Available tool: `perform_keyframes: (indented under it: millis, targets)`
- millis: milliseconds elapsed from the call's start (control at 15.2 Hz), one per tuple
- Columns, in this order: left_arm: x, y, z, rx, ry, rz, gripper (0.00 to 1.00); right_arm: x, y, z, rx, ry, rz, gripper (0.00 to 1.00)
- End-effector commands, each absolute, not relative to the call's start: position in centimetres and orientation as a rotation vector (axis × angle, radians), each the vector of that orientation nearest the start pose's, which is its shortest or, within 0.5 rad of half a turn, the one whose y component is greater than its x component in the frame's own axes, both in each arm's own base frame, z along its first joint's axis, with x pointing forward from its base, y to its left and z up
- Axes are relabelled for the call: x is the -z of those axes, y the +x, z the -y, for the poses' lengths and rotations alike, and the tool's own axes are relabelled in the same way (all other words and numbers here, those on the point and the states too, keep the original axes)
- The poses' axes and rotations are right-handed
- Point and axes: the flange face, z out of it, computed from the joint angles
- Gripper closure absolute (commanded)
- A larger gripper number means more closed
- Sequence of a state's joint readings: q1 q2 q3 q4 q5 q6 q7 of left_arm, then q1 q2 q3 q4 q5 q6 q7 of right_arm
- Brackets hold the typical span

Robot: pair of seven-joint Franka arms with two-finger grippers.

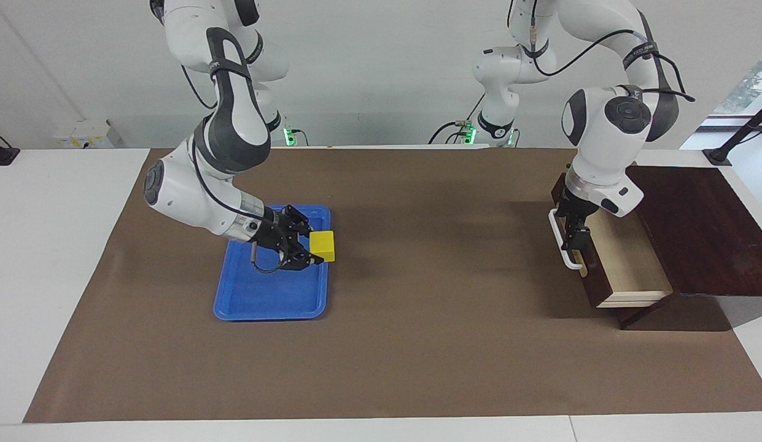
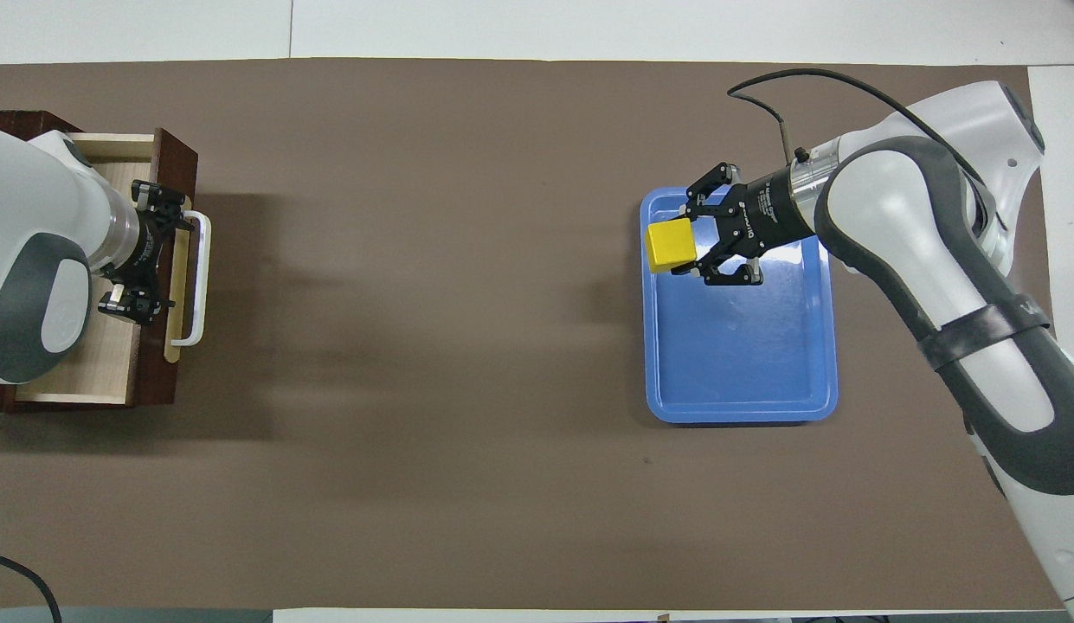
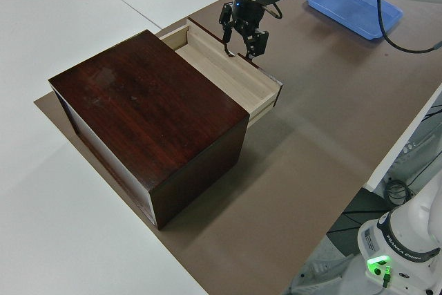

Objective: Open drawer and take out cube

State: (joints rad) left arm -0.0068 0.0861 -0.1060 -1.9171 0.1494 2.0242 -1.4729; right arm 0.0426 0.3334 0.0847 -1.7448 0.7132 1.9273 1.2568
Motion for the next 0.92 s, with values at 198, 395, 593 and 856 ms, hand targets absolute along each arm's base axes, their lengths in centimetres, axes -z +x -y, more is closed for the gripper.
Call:
perform_keyframes:
  millis: [198,395,593,856]
  targets:
    - [-45.5,57.8,0.0,0.266,-2.408,1.751,0.0,-35.9,60.9,-8.7,-0.674,-2.022,-1.675,1.0]
    - [-45.5,57.8,-3.2,0.267,-2.401,1.719,0.0,-34.0,61.3,-7.2,-0.667,-2.03,-1.66,1.0]
    - [-45.6,57.7,-5.6,0.26,-2.403,1.709,0.0,-32.5,61.9,-5.8,-0.638,-2.031,-1.654,1.0]
    - [-45.6,57.5,-7.5,0.25,-2.393,1.712,0.0,-29.8,62.8,-6.0,-0.604,-2.018,-1.681,1.0]
